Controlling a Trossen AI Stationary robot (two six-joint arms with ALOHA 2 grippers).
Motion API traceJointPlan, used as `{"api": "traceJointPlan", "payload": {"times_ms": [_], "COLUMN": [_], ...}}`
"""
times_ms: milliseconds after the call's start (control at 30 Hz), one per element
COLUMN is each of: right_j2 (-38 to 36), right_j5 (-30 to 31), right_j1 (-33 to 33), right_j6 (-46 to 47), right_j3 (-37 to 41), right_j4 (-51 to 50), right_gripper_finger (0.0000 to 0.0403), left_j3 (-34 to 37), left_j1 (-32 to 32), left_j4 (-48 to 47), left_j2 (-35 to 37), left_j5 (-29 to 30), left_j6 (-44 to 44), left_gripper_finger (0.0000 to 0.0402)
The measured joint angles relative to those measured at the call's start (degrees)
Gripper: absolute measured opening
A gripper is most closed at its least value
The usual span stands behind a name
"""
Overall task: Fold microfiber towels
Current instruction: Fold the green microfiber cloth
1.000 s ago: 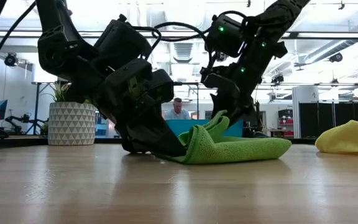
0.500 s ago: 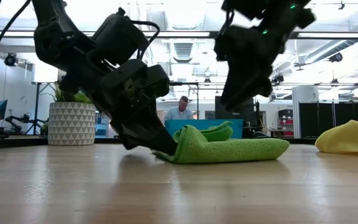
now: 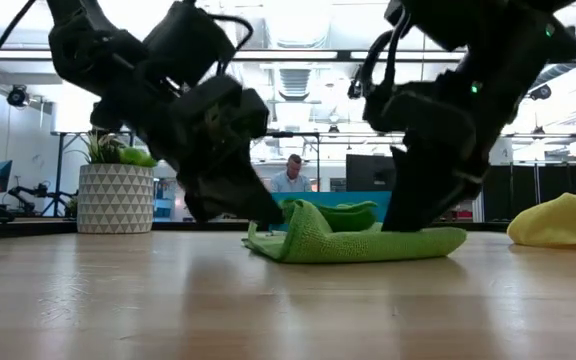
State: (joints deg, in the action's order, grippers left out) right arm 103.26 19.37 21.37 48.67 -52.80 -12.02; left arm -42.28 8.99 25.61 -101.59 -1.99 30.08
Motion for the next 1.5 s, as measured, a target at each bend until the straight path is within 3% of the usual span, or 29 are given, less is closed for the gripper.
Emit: {"api": "traceJointPlan", "payload": {"times_ms": [167,767,1000,1200,1500], "right_j2": [2.0,-0.1,2.5,4.4,4.4], "right_j5": [0.5,1.7,1.7,2.3,2.1], "right_j1": [0.6,3.3,3.3,3.3,3.5], "right_j6": [1.8,1.3,2.2,3.0,2.9], "right_j3": [-0.1,-0.8,-0.7,-0.9,-0.9], "right_j4": [2.3,4.1,4.9,7.1,7.2], "right_gripper_finger": [0.0072,0.0061,0.0060,0.0059,0.0059], "left_j3": [-0.5,-4.5,-7.1,-13.8,-19.3], "left_j1": [0.9,1.6,3.4,5.8,3.1], "left_j4": [-0.7,-2.7,-2.6,-15.4,-16.4], "left_j2": [3.5,3.2,-1.4,-5.3,-10.5], "left_j5": [4.2,5.4,4.1,9.2,12.0], "left_j6": [2.3,2.6,-2.7,-14.1,-12.5], "left_gripper_finger": [0.0000,0.0000,0.0000,0.0000,0.0000]}}
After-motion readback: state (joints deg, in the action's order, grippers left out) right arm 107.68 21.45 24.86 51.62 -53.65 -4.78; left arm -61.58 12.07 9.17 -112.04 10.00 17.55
